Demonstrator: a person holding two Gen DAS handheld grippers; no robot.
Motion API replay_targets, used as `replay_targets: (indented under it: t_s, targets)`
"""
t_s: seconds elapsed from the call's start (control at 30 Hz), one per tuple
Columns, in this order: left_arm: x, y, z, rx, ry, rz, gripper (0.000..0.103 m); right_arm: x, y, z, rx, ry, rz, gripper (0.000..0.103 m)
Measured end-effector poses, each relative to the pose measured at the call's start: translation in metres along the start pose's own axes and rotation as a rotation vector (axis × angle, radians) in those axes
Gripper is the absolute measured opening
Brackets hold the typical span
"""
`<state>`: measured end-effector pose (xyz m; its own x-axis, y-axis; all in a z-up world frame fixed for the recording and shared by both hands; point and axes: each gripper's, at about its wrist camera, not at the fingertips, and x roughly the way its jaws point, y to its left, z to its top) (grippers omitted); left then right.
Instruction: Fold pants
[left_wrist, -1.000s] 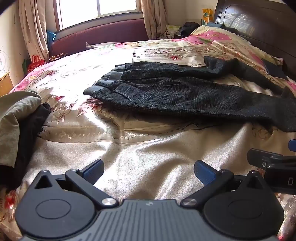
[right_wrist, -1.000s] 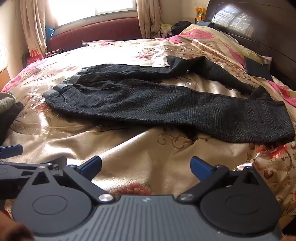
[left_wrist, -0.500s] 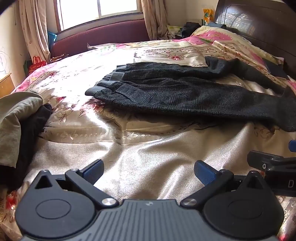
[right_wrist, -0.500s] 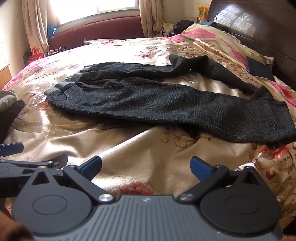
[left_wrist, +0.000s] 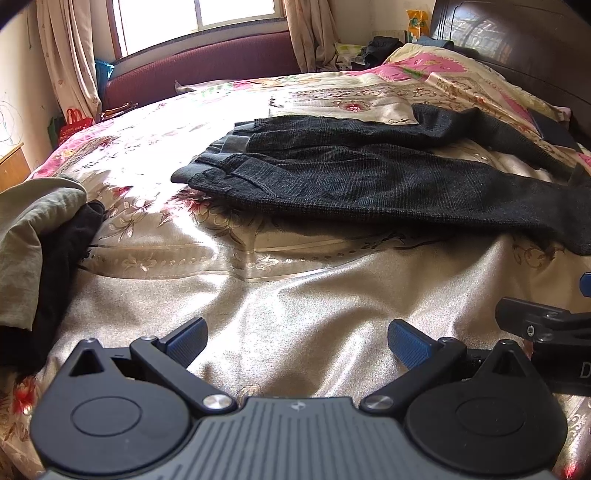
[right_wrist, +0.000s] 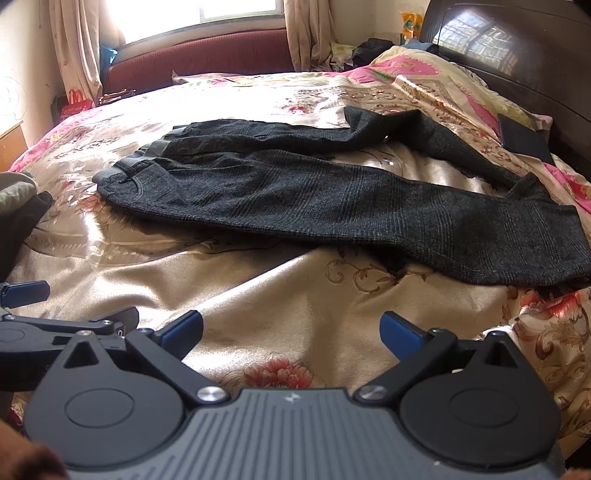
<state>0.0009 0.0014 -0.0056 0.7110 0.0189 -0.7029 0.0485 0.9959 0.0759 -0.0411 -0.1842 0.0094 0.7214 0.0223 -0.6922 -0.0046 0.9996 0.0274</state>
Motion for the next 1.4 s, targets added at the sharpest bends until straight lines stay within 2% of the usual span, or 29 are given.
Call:
replay_targets:
  t_s: [1.13,1.4]
  targets:
    - [0.0049,0.0009,-0.0037,-0.002,0.03,0.0,0.103,0.0037,0.0014,-0.001,-0.005,0.019,0.013,0.101]
    - [0.0084,0.0081,0.0042,0.004,0.02,0.02,0.103,0.007,0.007,0.0045,-0.018,0.011,0.043,0.101]
